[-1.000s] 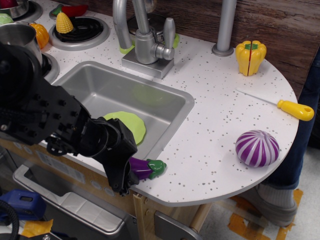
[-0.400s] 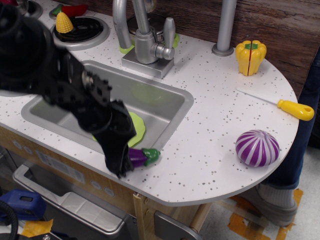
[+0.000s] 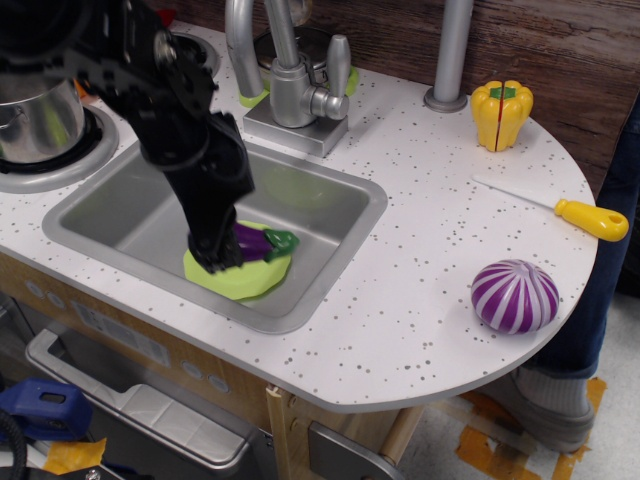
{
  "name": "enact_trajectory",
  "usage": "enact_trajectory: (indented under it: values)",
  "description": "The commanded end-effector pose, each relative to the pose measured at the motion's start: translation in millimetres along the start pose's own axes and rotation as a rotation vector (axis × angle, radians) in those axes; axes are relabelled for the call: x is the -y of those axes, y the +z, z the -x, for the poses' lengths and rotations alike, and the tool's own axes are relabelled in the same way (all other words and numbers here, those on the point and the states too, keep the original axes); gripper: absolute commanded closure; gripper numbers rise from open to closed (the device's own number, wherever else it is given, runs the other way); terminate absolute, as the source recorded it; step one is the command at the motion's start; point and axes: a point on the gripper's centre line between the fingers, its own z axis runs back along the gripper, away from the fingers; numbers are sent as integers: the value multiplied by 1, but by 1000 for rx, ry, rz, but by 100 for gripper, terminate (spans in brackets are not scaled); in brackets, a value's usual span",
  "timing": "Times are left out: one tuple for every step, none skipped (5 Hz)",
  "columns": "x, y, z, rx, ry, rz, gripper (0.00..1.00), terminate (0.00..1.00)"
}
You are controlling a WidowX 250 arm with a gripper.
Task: Put eggplant on plate
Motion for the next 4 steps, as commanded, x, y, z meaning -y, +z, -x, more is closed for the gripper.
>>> enact_trajectory:
  values:
    - [-44, -7, 18, 52, -41, -119, 0, 0]
    - [-61, -28, 23, 103, -68, -149, 0, 0]
    - [-69, -44, 21, 156, -78, -149, 0, 0]
    - [-68, -51, 19, 216, -74, -166, 0, 100]
